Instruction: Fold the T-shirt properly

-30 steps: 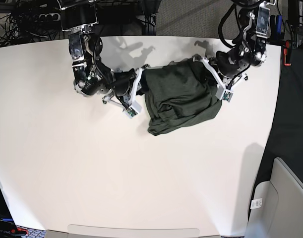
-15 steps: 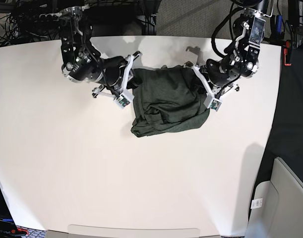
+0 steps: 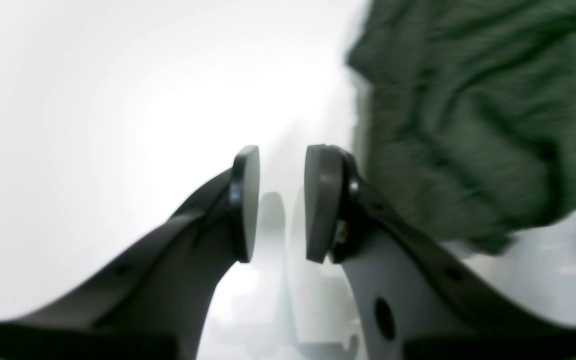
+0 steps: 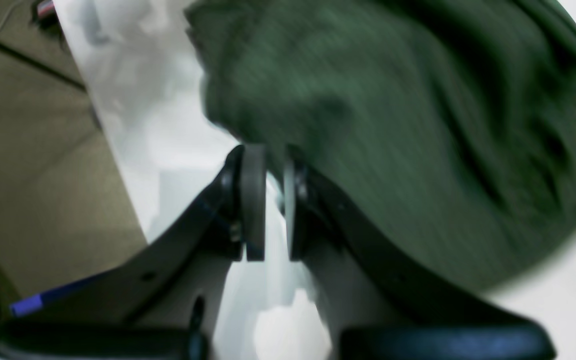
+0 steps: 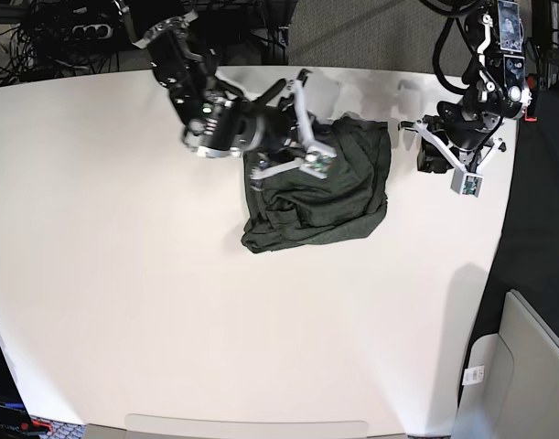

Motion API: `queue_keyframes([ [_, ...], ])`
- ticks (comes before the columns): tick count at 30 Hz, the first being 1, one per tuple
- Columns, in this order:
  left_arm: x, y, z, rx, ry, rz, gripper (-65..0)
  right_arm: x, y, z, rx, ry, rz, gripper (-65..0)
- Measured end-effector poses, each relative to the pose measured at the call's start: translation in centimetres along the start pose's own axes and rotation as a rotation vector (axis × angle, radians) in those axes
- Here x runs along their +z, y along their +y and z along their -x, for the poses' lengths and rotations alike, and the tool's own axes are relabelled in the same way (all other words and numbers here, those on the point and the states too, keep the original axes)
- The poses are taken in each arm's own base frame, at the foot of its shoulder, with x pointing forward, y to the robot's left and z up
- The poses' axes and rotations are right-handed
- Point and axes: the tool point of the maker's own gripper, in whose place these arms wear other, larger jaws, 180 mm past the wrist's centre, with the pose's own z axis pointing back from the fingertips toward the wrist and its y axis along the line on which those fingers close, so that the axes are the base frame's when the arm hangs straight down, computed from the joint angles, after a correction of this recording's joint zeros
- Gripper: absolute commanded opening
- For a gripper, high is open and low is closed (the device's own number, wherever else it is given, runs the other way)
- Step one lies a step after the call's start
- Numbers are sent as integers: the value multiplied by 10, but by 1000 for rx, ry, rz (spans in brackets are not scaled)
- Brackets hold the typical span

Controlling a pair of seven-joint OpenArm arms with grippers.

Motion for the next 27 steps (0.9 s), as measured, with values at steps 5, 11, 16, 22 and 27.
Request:
queue_keyframes([
  [5, 4, 9, 7, 9, 13, -26, -511, -30, -8, -11, 93, 106, 14, -599],
  [11, 9, 14, -3, 15, -21, -37, -511, -46, -11, 0, 107, 164, 9, -599],
  [16, 21, 46, -13, 53, -63, -124, -511, -42, -22, 7, 135, 192, 54, -599],
  [22, 28, 60, -14, 69, -72, -162, -511, -18, -68, 31, -25, 158, 142, -600],
  [27, 27, 59, -14, 68, -72, -159, -511, 13, -116, 58, -149, 158, 272, -600],
])
